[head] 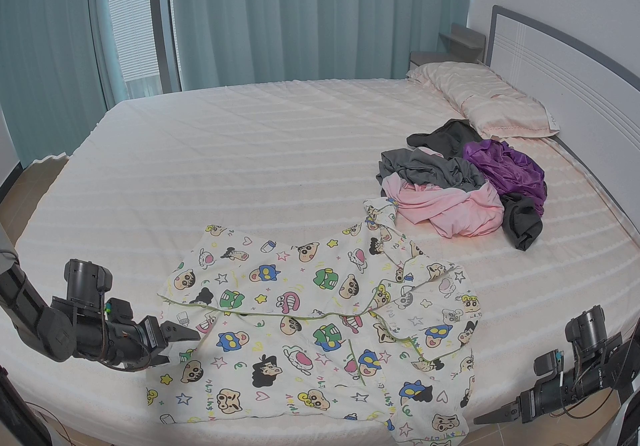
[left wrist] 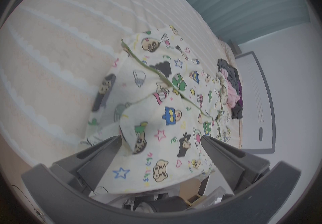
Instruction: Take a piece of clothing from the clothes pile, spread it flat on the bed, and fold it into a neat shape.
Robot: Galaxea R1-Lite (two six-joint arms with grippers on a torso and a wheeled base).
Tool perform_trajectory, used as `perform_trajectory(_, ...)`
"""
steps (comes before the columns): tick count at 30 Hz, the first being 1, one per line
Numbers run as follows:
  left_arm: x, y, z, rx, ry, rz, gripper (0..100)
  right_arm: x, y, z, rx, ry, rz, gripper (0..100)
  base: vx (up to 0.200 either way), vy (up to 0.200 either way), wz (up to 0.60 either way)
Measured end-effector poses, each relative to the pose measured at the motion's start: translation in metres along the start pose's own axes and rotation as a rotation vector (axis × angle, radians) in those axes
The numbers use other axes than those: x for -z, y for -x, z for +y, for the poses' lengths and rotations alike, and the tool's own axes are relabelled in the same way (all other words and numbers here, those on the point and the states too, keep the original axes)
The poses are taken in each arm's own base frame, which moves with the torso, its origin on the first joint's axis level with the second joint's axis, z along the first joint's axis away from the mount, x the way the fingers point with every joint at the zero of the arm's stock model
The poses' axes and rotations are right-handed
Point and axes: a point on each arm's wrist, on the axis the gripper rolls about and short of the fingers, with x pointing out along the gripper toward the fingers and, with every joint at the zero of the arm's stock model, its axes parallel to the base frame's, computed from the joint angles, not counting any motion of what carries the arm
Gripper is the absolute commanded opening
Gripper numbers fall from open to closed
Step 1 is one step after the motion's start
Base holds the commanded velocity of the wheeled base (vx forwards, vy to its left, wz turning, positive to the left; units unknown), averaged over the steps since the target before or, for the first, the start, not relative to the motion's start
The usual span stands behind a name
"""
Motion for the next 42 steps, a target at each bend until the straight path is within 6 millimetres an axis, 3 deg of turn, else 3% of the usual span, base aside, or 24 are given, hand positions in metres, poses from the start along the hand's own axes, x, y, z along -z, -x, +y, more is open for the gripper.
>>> perform_trajectory(17, 0.041, -0.005, 0.001, -0.037, -0.028, 0.149, 100, 0.0, 0.0, 0.0, -0.001, 0.001, -0.002, 100, 0.0, 0.0, 0.0)
perform_trajectory(24, 0.048, -0.001, 0.0, -0.037, -0.017, 0.16, 100, 0.0, 0.0, 0.0, -0.001, 0.001, -0.002, 100, 0.0, 0.0, 0.0)
perform_trajectory(29, 0.038, 0.015, -0.009, 0.01, 0.031, 0.062, 100, 0.0, 0.0, 0.0, -0.001, 0.001, -0.002, 100, 0.0, 0.0, 0.0)
perform_trajectory(35, 0.005, 0.029, -0.025, 0.041, 0.083, -0.126, 100, 0.0, 0.0, 0.0, -0.001, 0.001, -0.002, 100, 0.0, 0.0, 0.0)
perform_trajectory(42, -0.02, 0.016, -0.024, -0.055, 0.134, -0.228, 100, 0.0, 0.0, 0.0, -0.001, 0.001, -0.002, 100, 0.0, 0.0, 0.0)
